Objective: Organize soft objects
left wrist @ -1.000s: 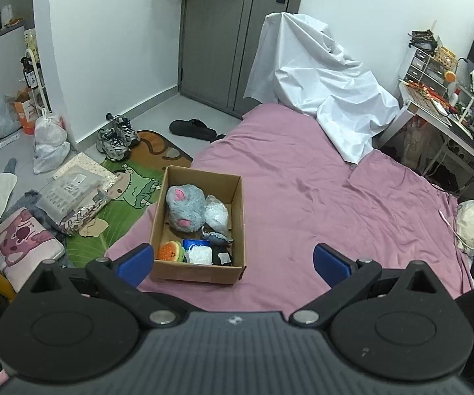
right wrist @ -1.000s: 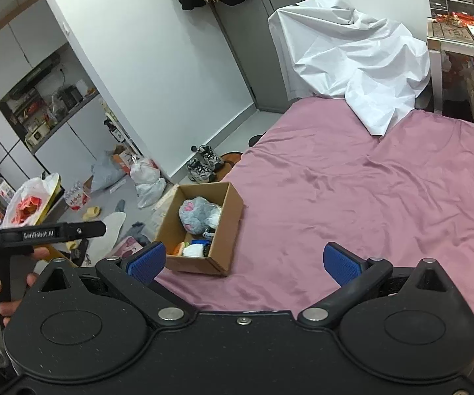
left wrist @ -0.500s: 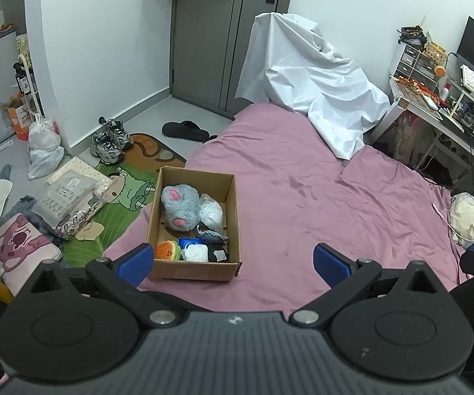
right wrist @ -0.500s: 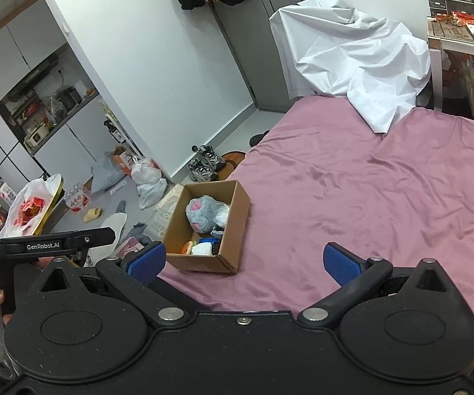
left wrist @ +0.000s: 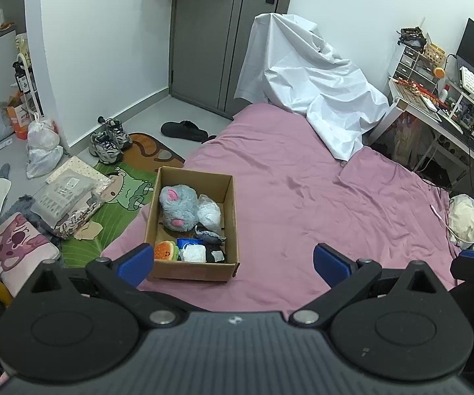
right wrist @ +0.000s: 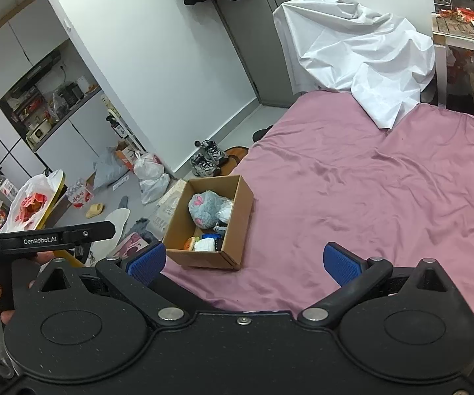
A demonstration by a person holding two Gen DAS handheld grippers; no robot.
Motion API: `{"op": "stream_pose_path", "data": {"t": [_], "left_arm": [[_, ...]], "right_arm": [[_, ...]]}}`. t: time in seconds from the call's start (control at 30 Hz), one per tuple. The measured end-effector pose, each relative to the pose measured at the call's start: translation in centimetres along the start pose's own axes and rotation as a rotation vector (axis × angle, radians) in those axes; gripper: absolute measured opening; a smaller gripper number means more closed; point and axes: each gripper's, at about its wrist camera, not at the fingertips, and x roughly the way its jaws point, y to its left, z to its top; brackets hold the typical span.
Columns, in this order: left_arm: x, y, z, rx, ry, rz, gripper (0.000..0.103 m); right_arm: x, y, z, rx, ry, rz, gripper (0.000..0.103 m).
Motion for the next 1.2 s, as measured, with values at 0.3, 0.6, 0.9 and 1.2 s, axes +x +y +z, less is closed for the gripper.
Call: {"op": "stream_pose_path", "data": {"t": [0.3, 0.6, 0.9, 1.2], "left_arm": [[-0.11, -0.16, 0.01, 0.011, -0.001, -0.006, 0.102], [-0.11, -0.20, -0.18, 0.002, 0.004, -0.007, 0.102], [-0.16, -0.17, -0.29, 0.004, 0.002, -0.009, 0.102], [-0.34, -0.29, -0.12, 0.011, 0.000, -0.012, 0.102]], "right_arm": [[0.11, 0.50, 0.02, -0.013, 0.005, -0.004, 0.103], [0.21, 0.71, -0.01, -0.027, -0.002, -0.013, 0.103], [0.22, 0.69, 0.00, -0.026, -0.007, -0.014, 0.103], [0.20, 0.61, 0.05, -0.025, -0.007, -0.010, 0.103]]}}
